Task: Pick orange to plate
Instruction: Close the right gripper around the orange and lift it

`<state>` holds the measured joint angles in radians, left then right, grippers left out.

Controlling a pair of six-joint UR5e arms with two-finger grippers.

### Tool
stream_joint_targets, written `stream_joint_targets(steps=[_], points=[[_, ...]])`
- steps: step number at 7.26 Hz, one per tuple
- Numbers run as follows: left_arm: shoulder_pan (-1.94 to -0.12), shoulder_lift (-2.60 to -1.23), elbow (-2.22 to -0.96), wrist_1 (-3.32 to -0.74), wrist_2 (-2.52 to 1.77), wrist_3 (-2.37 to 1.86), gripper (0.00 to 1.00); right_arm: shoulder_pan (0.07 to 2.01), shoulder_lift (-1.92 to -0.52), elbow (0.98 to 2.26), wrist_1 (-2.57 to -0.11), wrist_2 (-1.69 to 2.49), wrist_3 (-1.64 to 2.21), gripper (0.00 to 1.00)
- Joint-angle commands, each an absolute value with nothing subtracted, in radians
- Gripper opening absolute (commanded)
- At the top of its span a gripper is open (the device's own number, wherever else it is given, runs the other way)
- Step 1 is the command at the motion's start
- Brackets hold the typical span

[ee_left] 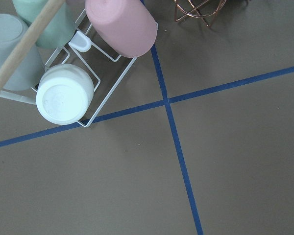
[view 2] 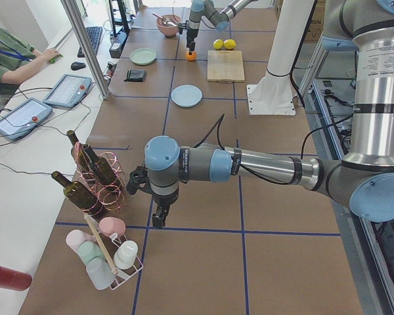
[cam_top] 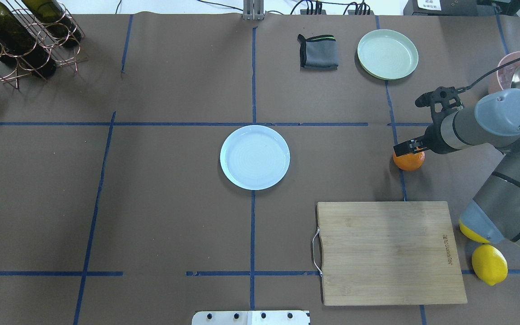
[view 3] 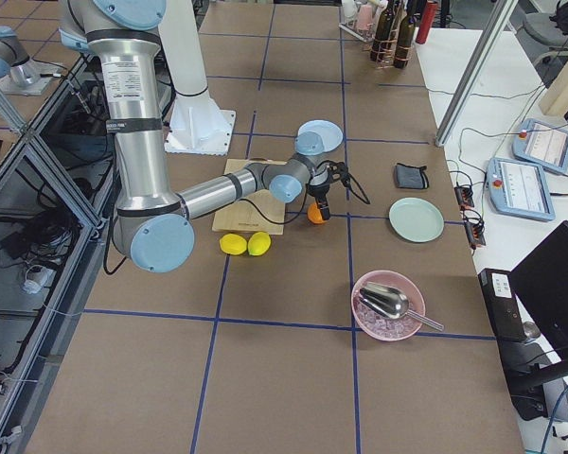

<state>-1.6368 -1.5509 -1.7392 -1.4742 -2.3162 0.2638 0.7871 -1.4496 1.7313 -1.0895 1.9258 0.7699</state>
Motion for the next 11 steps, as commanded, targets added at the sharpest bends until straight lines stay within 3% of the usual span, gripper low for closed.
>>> stream_joint_targets(steps=[1, 6, 8, 9, 11], points=[[-1.637, -1.551, -1.740, -1.474, -2.316, 0.264, 1.00, 0.778, -1.450, 1.727, -1.089, 1.924, 0.770, 1.00], [-1.637, -1.551, -1.741, -1.474, -2.316, 0.264, 1.00, 0.739, -1.440, 1.684, -1.089, 1.905, 0.769, 0.99], [-1.637, -1.551, -1.746, -1.474, -2.316, 0.264, 1.00, 0.736, -1.437, 1.689, -1.091, 1.911, 0.761, 0.17], [-1.637, -1.551, -1.749, -1.474, -2.316, 0.264, 1.00, 0.736, -1.424, 1.709, -1.089, 1.917, 0.762, 0.00], [-1.638, -1.549, -1.761, -1.473, -2.316, 0.264, 1.00, 0.706, -1.257, 1.730, -1.193, 1.911, 0.832, 0.00]])
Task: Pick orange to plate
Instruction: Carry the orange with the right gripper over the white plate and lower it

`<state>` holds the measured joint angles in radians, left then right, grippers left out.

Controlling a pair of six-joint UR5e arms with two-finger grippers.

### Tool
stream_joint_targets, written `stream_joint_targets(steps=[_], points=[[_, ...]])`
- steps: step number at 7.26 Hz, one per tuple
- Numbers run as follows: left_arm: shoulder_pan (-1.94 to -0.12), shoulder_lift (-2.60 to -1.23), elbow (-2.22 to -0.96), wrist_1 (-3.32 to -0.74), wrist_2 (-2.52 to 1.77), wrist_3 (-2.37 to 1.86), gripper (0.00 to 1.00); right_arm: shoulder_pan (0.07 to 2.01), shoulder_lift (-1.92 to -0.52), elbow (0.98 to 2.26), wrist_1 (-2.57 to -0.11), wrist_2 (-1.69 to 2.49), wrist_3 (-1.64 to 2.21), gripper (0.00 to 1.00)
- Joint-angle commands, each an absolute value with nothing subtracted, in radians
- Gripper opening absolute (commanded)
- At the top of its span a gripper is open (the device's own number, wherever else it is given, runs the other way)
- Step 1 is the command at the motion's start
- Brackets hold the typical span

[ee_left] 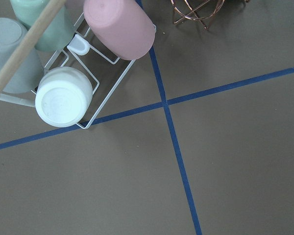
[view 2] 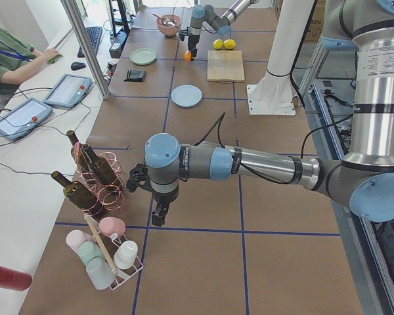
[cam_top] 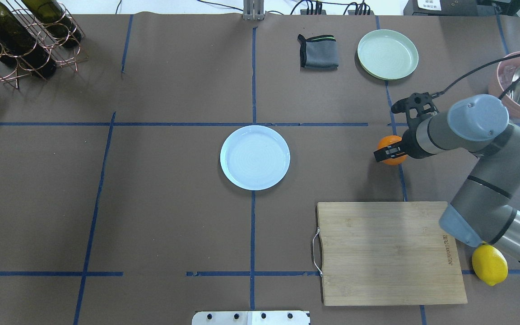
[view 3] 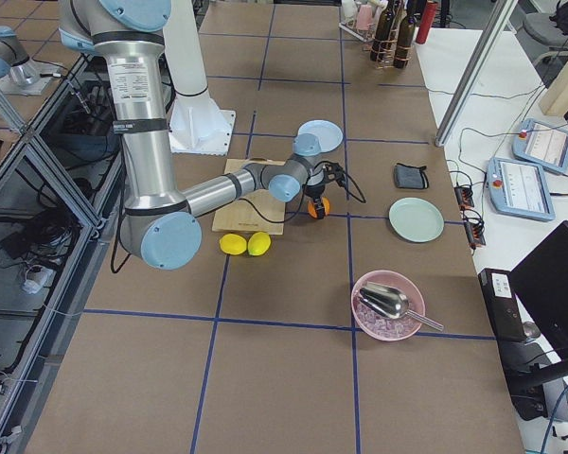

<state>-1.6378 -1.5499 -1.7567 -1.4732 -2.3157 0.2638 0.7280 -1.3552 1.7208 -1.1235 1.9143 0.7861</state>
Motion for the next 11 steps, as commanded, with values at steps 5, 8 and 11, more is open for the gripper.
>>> stream_joint_targets(steps=[5, 8, 11], points=[[-1.638, -1.549, -1.753, -1.473, -2.318, 0.262, 1.00, 0.490, -0.705, 1.393, -1.430, 1.691, 1.253, 0.07], [-1.638, -1.548, -1.755, -1.473, -2.316, 0.262, 1.00, 0.459, -0.669, 1.321, -1.436, 1.657, 1.267, 0.12], [-1.640, -1.548, -1.756, -1.473, -2.316, 0.262, 1.00, 0.459, -0.670, 1.321, -1.506, 1.628, 1.250, 0.13]])
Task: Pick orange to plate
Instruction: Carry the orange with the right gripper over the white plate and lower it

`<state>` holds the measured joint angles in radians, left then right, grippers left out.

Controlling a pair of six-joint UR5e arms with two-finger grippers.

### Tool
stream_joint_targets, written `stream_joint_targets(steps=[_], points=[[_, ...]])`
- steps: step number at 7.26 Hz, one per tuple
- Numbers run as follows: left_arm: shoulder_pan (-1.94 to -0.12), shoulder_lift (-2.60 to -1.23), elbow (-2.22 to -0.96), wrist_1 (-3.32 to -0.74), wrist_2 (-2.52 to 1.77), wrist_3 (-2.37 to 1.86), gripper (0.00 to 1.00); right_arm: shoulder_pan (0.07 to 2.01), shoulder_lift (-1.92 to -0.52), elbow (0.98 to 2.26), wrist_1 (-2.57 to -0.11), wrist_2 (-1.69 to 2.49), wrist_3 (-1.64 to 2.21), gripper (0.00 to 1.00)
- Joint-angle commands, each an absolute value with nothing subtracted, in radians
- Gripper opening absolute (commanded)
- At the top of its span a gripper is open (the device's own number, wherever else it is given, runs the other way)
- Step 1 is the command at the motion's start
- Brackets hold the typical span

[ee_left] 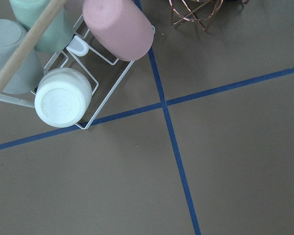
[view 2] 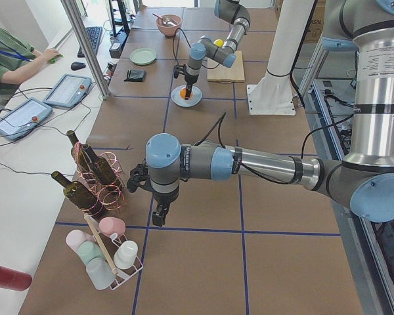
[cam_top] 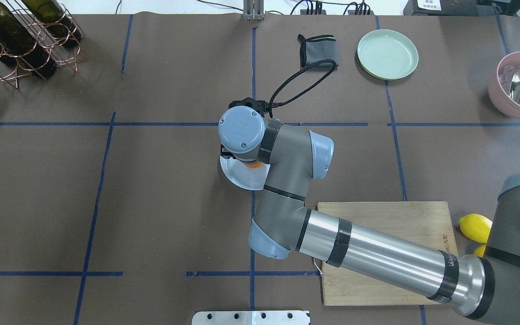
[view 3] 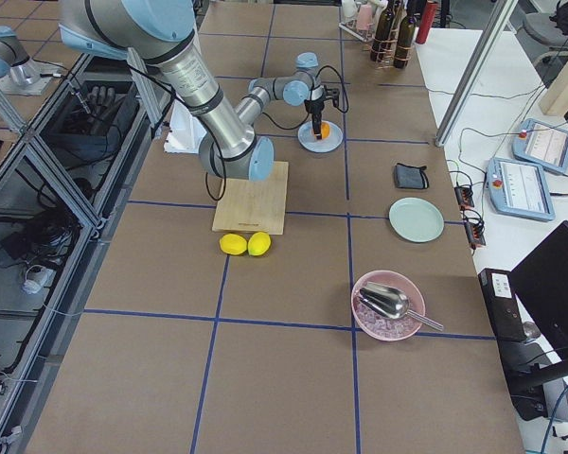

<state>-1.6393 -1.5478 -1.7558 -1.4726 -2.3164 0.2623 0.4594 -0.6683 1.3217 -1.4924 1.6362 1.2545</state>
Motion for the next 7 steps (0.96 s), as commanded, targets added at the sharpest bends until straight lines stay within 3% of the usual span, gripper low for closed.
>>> stream_joint_targets(steps=[1, 2, 5, 7], points=[[-1.638, -1.542, -1.756, -1.473, -2.316, 0.262, 1.00, 0.459, -0.666, 1.321, -1.502, 1.631, 1.252, 0.32], [-1.638, -1.536, -1.758, -1.473, -2.316, 0.264, 1.00, 0.459, -0.664, 1.322, -1.499, 1.631, 1.267, 0.99], [-1.638, -1.531, -1.756, -1.474, -2.316, 0.264, 1.00, 0.483, -0.669, 1.357, -1.508, 1.644, 1.261, 1.00], [-1.638, -1.526, -1.756, -1.470, -2.313, 0.268, 1.00, 0.643, -0.716, 1.450, -1.543, 1.824, 1.158, 1.00]])
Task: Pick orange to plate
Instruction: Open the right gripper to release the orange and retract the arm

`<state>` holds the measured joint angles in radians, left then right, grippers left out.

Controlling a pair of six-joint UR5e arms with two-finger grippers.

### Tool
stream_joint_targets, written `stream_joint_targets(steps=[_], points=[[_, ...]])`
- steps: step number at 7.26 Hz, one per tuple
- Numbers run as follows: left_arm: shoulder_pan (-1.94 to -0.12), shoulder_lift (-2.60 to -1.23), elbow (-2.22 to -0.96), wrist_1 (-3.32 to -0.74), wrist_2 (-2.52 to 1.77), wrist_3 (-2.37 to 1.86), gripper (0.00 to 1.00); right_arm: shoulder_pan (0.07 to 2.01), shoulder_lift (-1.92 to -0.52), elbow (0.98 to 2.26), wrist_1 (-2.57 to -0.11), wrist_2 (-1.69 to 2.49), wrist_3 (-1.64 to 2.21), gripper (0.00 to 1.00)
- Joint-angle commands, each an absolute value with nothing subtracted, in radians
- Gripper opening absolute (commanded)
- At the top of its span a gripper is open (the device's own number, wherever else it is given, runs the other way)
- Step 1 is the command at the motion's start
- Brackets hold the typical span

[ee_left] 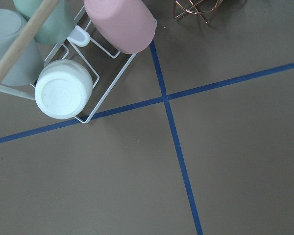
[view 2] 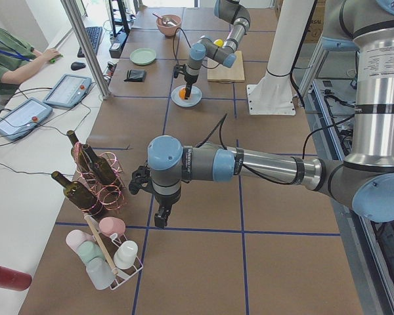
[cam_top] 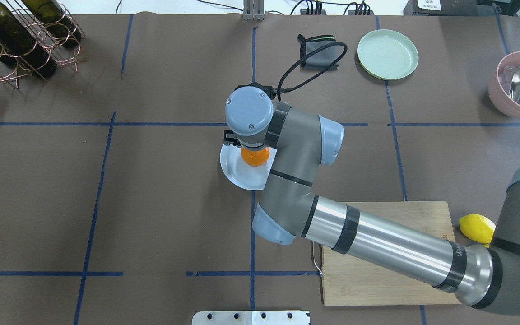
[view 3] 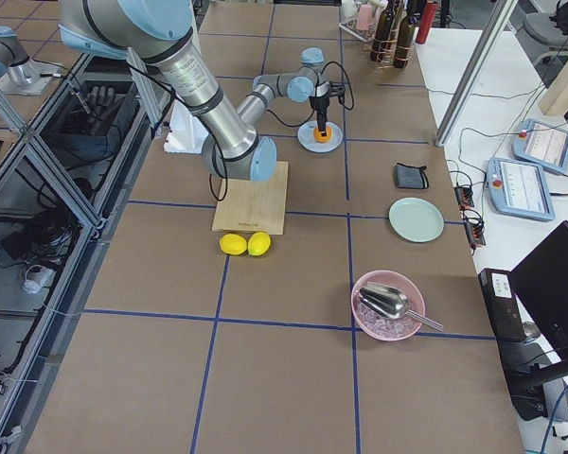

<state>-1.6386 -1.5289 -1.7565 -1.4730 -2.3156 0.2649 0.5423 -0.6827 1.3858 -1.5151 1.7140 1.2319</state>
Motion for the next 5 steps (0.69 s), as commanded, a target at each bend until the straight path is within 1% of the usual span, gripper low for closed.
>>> stream_joint_targets(steps=[1, 2, 3, 5], points=[[-1.638, -1.516, -1.735, -1.462, -2.313, 0.271, 1.00, 0.752, -0.783, 1.548, -1.605, 1.910, 0.982, 1.00], [-1.638, -1.505, -1.747, -1.469, -2.306, 0.272, 1.00, 0.881, -0.873, 1.633, -1.652, 2.024, 0.810, 1.00], [-1.638, -1.505, -1.747, -1.467, -2.316, 0.267, 1.00, 1.031, -1.005, 1.702, -1.666, 2.119, 0.555, 1.00], [-1.638, -1.505, -1.753, -1.466, -2.318, 0.265, 1.00, 1.219, -1.170, 1.707, -1.674, 2.154, 0.198, 1.00]])
